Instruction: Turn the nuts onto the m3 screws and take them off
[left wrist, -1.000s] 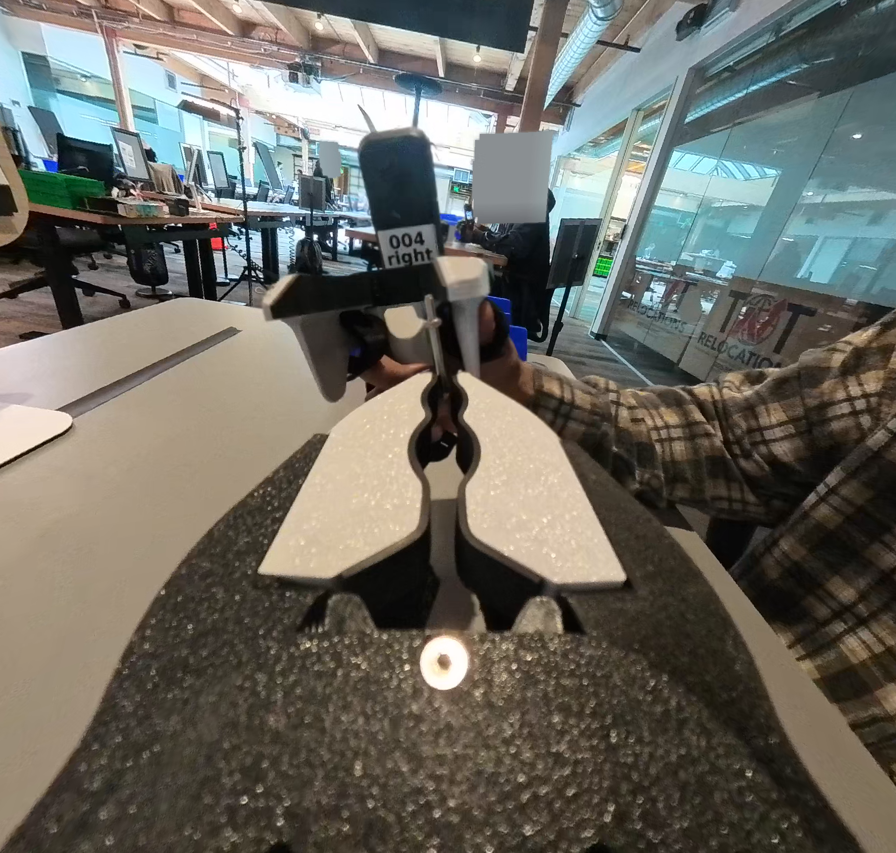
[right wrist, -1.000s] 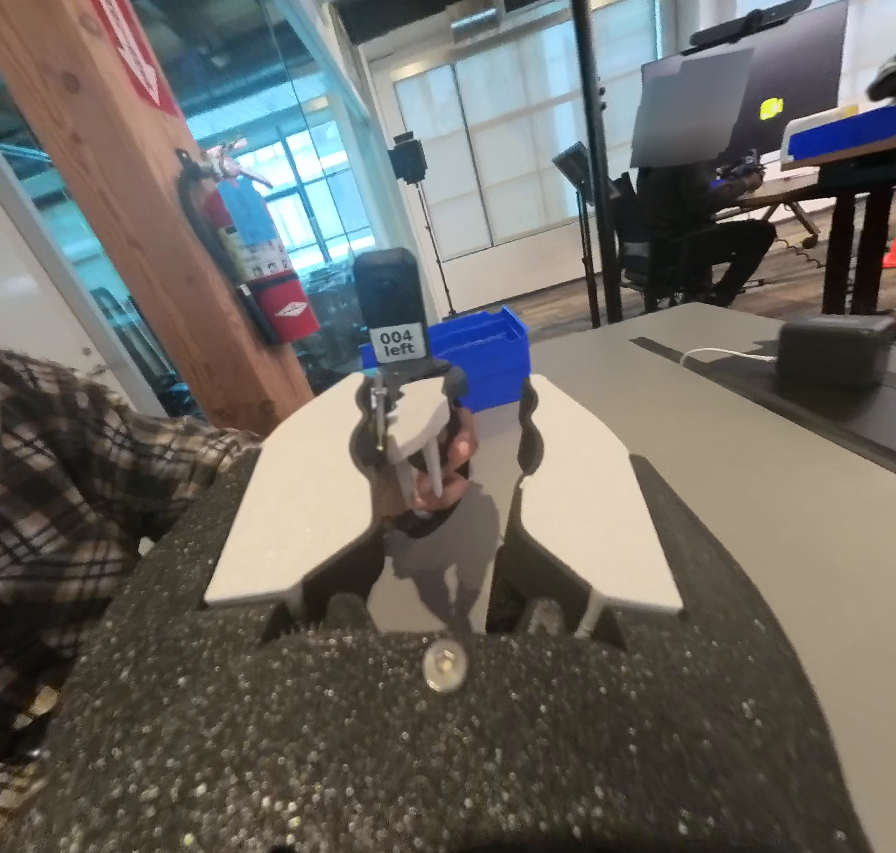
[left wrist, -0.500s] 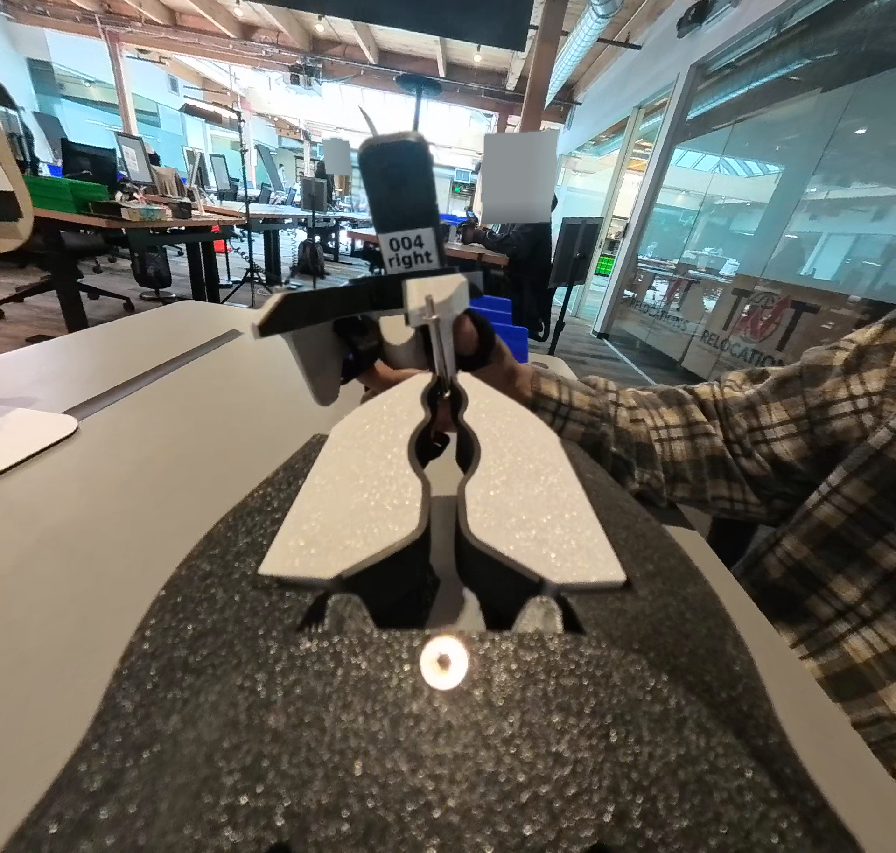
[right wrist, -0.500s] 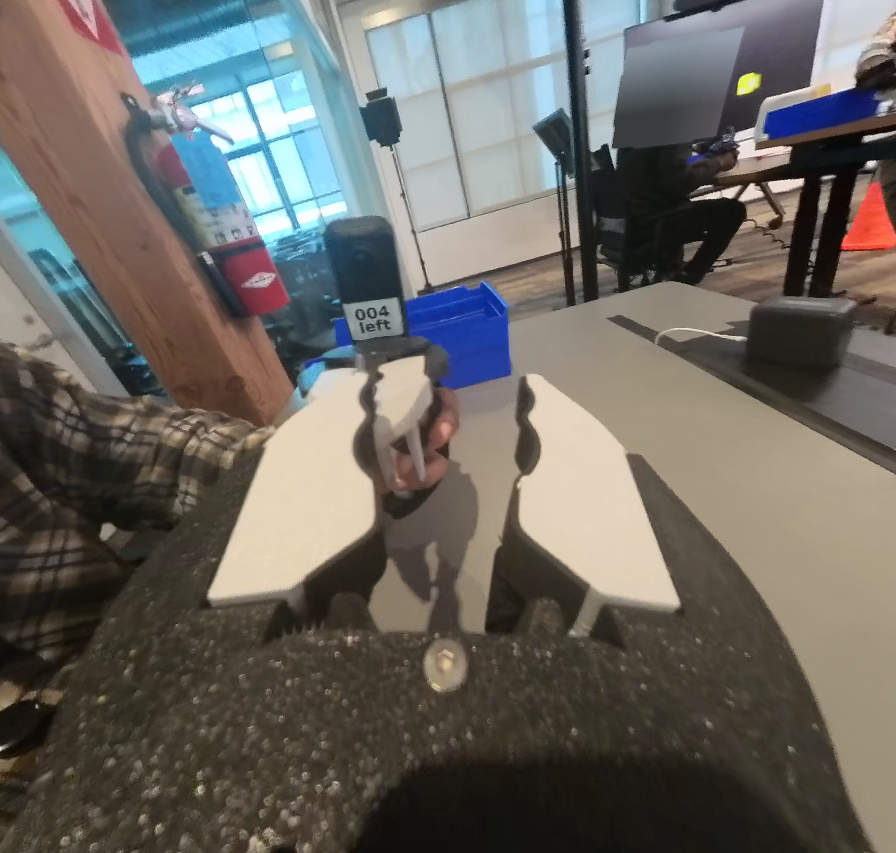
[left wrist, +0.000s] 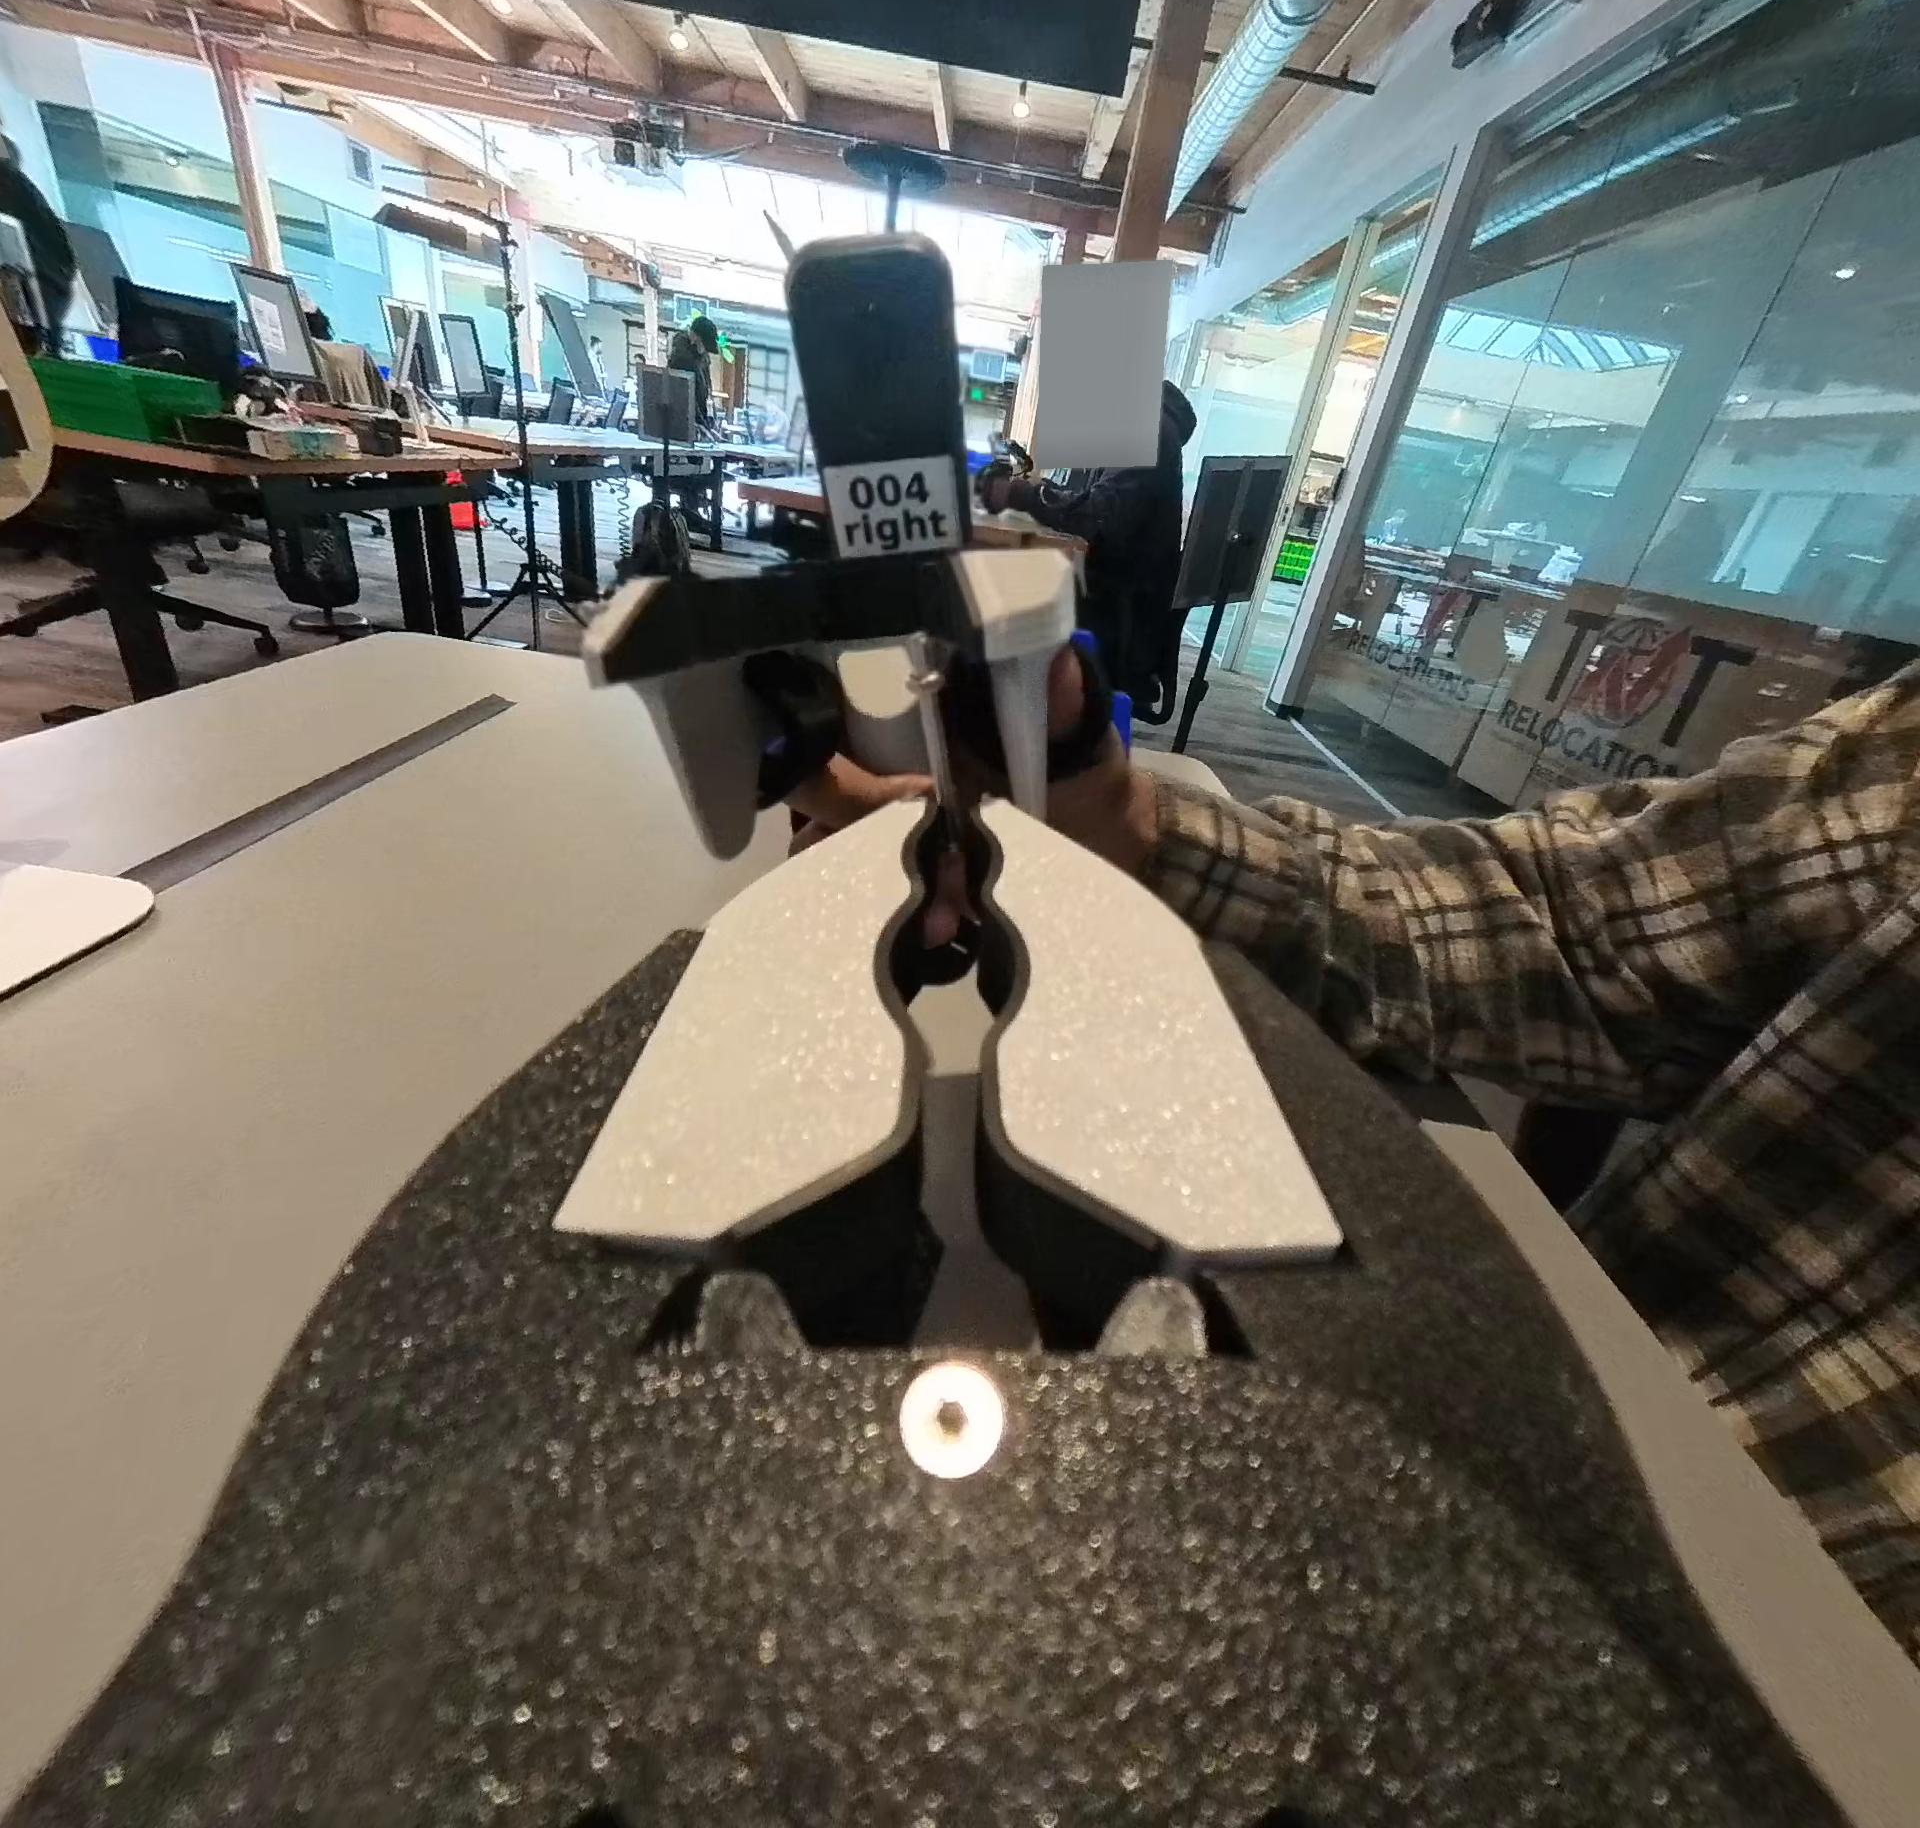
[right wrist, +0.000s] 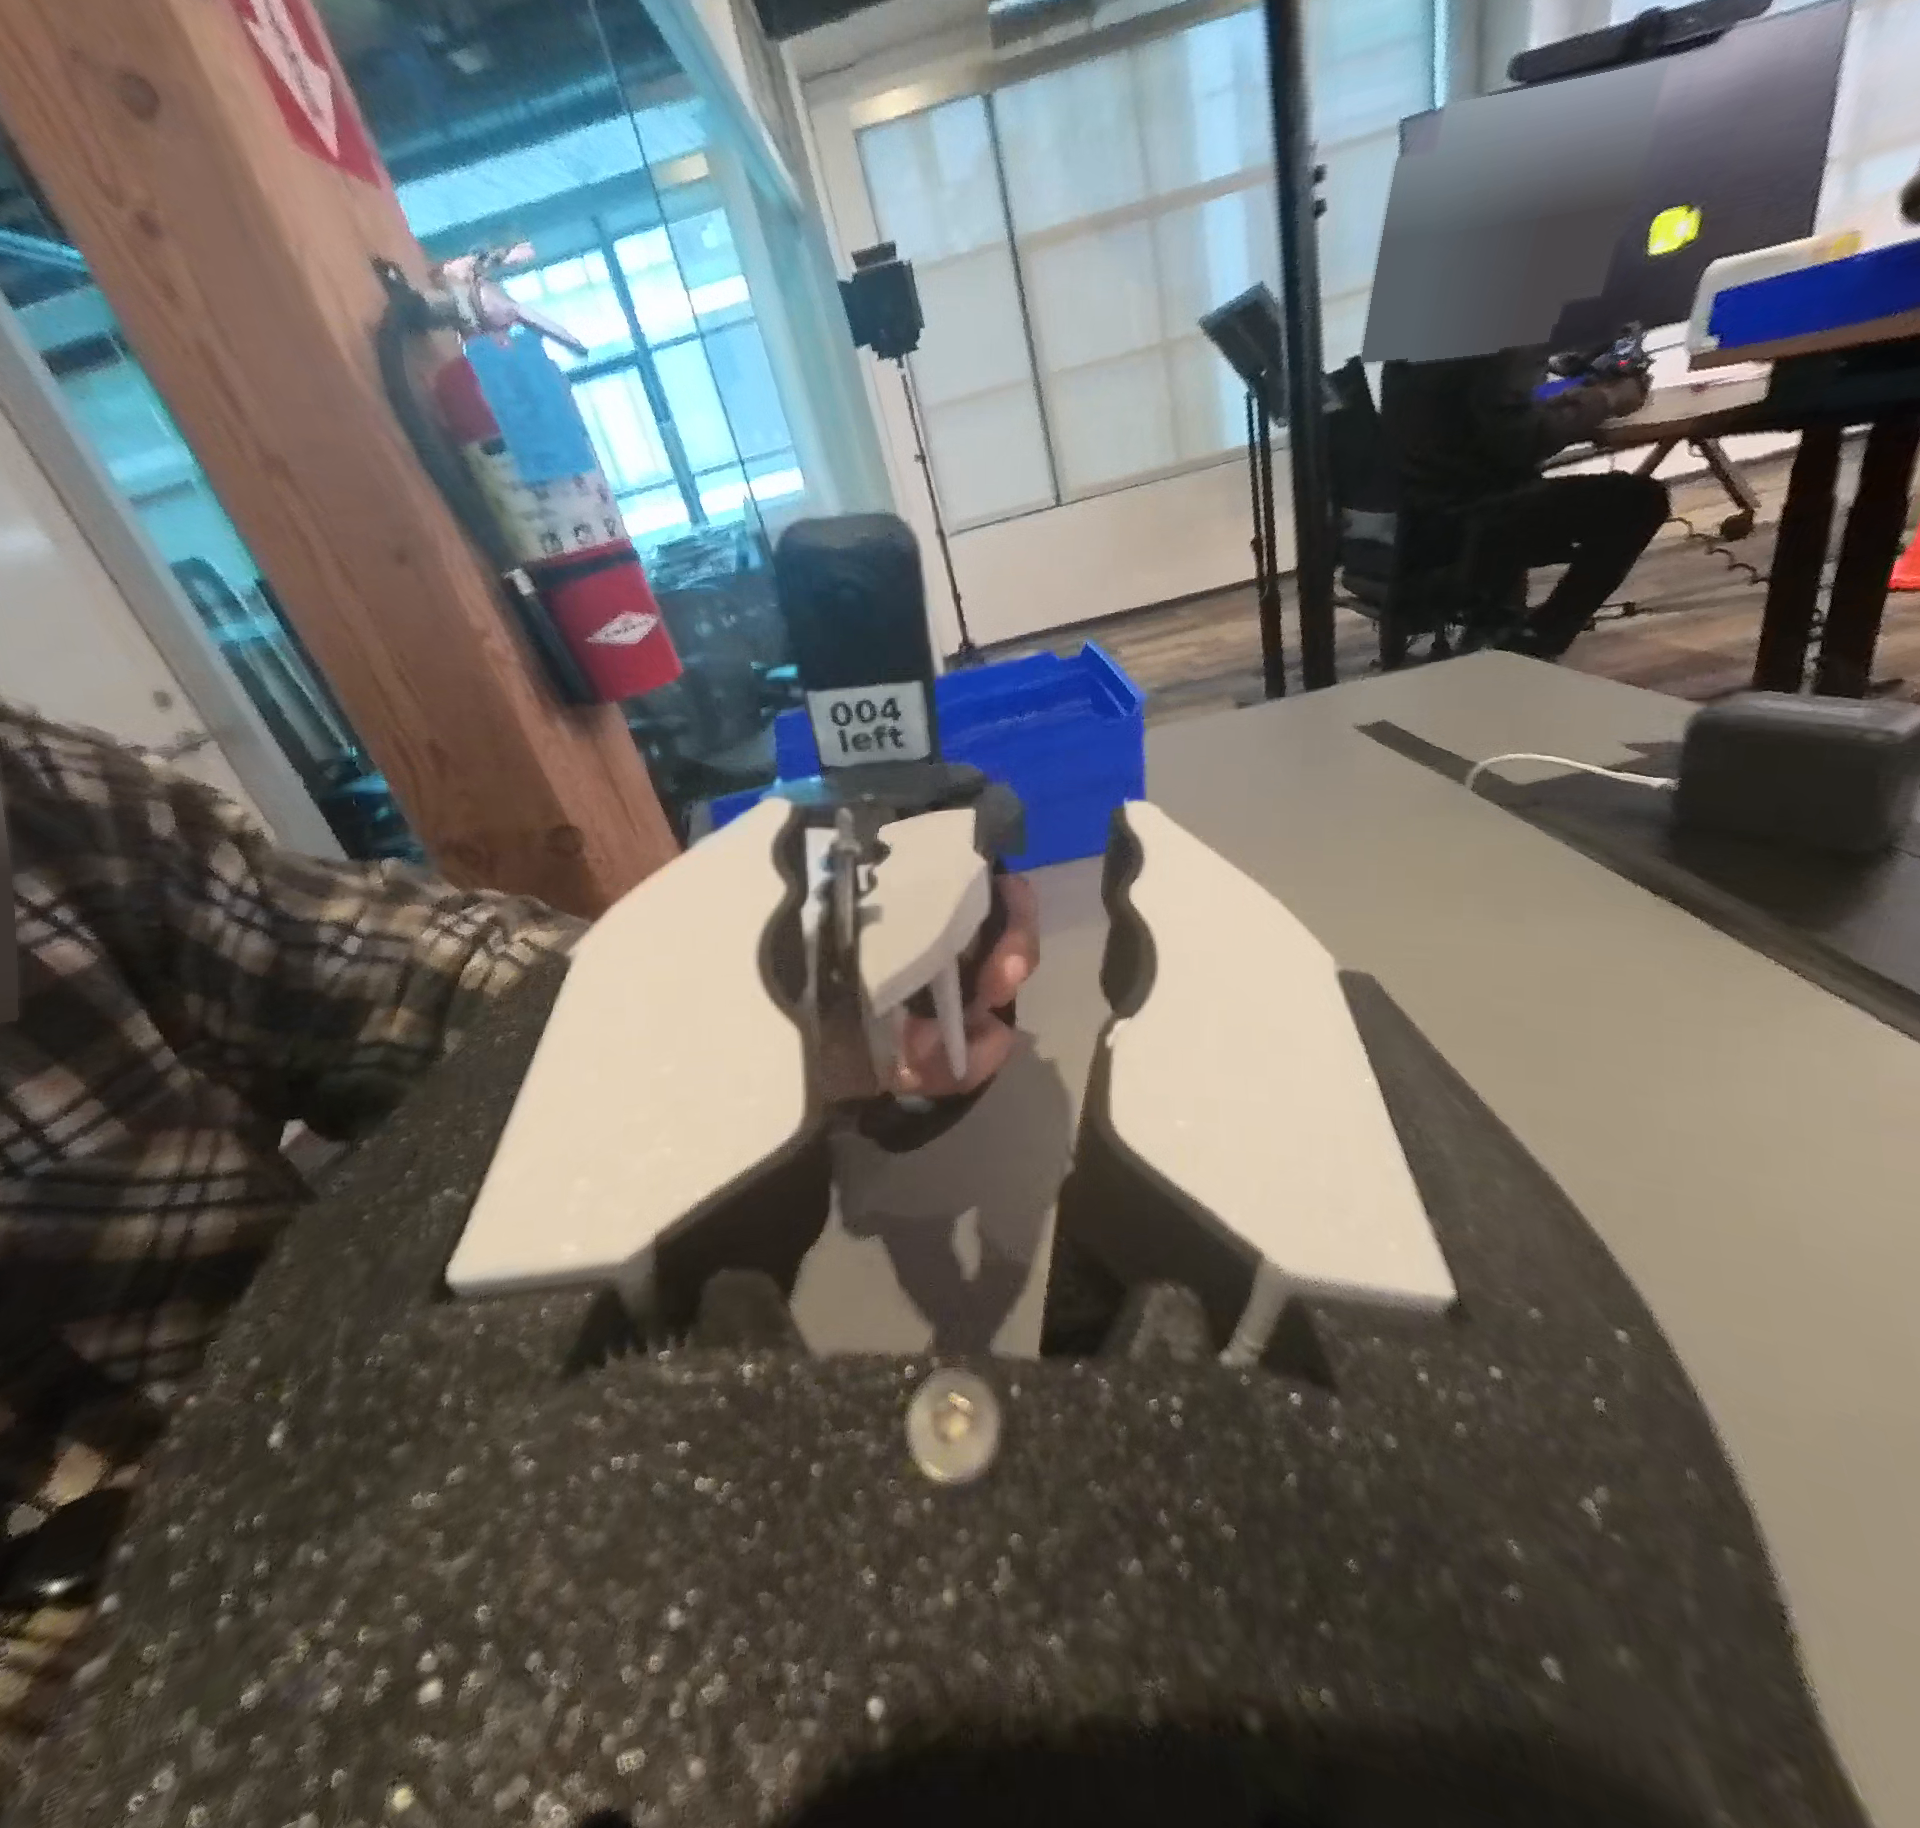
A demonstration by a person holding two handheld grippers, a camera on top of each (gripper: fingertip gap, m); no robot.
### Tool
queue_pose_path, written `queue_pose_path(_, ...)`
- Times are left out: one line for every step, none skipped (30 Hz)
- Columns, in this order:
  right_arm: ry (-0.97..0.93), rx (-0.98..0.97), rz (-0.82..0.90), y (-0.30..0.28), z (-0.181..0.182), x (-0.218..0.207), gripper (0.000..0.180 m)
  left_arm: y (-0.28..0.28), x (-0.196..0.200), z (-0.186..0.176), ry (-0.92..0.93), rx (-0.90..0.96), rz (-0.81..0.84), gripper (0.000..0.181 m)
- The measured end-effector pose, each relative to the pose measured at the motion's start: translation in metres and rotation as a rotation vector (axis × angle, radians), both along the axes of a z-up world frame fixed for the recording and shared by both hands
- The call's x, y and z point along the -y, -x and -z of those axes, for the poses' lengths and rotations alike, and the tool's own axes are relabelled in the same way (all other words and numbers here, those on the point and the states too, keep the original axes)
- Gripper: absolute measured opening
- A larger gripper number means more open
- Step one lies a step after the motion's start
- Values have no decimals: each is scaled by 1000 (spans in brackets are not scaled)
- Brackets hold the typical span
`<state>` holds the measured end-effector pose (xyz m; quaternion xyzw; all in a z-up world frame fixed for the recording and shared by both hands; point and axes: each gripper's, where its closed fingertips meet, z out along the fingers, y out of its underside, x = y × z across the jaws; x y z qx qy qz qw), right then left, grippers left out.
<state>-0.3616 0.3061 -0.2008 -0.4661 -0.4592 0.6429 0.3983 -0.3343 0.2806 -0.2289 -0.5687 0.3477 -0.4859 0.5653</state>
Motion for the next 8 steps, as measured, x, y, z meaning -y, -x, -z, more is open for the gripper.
queue_pose_path(-17, 25, 0, 4, 3, 3, 54, -1, 0, 1, 1, -2, 1, 3)
queue_pose_path(-30, 49, 16, 6, 8, 1, 53, -1, 0, 1, 1, -6, -1, 4)
queue_pose_path(-28, 50, 32, 4, 9, -3, 55, 0, -1, 1, 1, -10, -9, 4)
queue_pose_path(-8, 42, 35, 1, 9, -7, 56, 1, -1, 0, -3, -7, -11, 3)
queue_pose_path(12, 31, 44, -3, 8, -12, 50, 2, 0, -2, -4, 4, -5, 3)
queue_pose_path(24, 13, 46, -6, 6, -14, 51, 3, 0, -3, -4, 9, -4, 3)
queue_pose_path(26, 0, 32, -6, 3, -12, 52, 3, 0, -3, -7, 6, -7, 3)
queue_pose_path(17, -6, 16, -5, 0, -7, 53, 2, 0, -2, -8, 2, -8, 3)
